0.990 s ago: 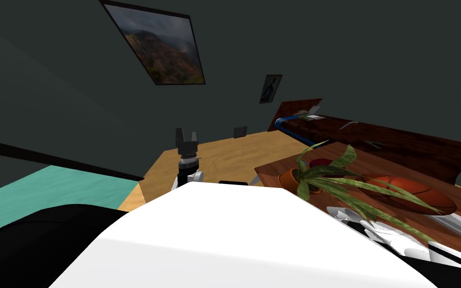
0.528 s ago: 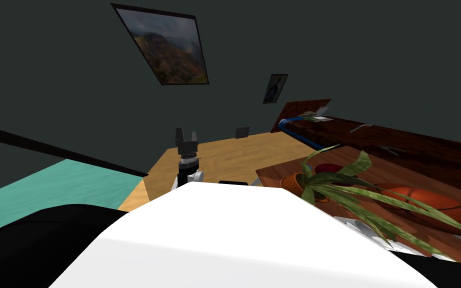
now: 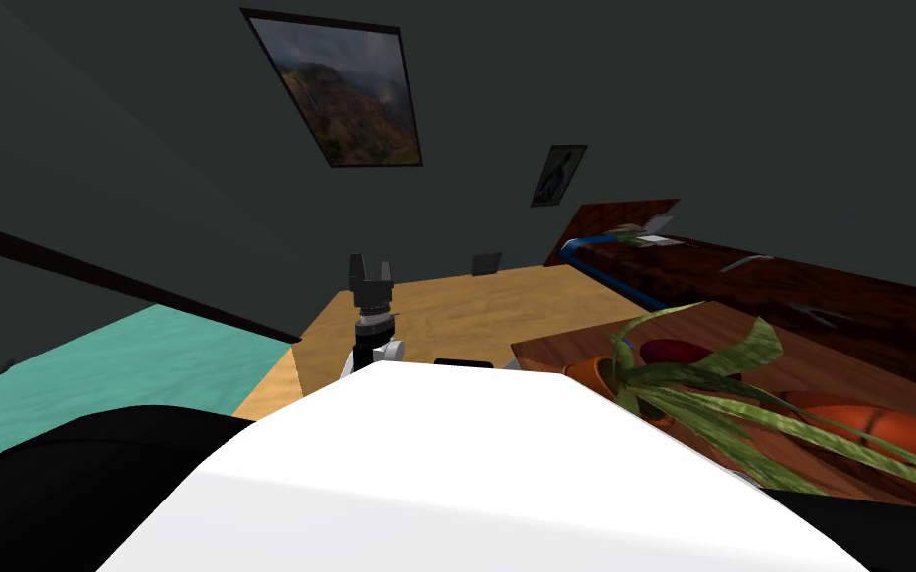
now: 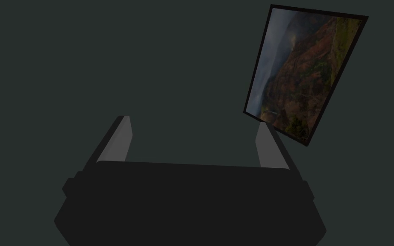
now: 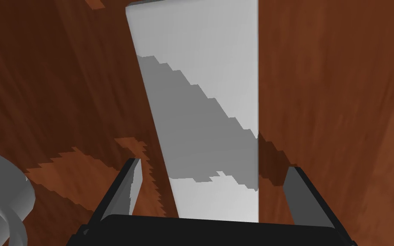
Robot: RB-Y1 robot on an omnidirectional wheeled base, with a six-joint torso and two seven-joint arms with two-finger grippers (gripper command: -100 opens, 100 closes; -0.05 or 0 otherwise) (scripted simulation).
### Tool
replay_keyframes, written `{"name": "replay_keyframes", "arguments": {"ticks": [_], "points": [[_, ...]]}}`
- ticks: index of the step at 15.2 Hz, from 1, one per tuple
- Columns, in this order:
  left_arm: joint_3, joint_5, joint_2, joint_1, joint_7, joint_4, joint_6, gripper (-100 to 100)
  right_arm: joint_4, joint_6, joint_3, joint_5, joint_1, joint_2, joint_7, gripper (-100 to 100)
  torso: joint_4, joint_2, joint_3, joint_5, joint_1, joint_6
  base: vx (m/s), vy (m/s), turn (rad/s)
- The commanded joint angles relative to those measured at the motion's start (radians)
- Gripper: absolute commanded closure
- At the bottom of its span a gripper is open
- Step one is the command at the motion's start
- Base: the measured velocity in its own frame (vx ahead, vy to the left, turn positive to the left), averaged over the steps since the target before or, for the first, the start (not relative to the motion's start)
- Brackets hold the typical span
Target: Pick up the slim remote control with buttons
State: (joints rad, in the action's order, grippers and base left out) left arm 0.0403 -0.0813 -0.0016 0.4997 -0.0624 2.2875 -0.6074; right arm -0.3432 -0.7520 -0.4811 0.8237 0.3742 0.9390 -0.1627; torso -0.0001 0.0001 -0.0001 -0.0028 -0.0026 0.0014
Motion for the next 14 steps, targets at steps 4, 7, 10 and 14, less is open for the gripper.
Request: {"name": "replay_keyframes", "arguments": {"ticks": [4, 7, 10, 14], "points": [[0.0, 0.0, 0.0, 0.0, 0.0, 0.0, 0.0, 0, -0.043, 0.021, 0.059, 0.005, 0.069, -0.011, -0.012, -100, 0.0, 0.001, 0.0, 0.0, 0.0, 0.0, 0.019, -0.013, 0.068], [0.0, 0.0, 0.0, 0.0, 0.0, 0.0, 0.0, 0, -0.028, 0.022, 0.106, 0.007, 0.113, -0.032, -0.043, -100, 0.0, 0.001, 0.001, 0.0, 0.0, 0.0, 0.013, -0.006, 0.04], [0.0, 0.0, 0.0, 0.0, 0.0, 0.0, 0.0, 0, -0.029, 0.022, 0.114, 0.007, 0.113, -0.032, -0.043, -100, 0.001, 0.001, 0.001, -0.002, -0.002, 0.0, 0.022, -0.016, 0.052], [0.0, 0.0, 0.0, 0.0, 0.0, 0.0, 0.0, 0, -0.014, 0.015, 0.115, 0.006, 0.104, -0.036, -0.05, 100, 0.001, 0.002, 0.002, -0.003, -0.003, 0.0, 0.002, -0.002, -0.006]]}}
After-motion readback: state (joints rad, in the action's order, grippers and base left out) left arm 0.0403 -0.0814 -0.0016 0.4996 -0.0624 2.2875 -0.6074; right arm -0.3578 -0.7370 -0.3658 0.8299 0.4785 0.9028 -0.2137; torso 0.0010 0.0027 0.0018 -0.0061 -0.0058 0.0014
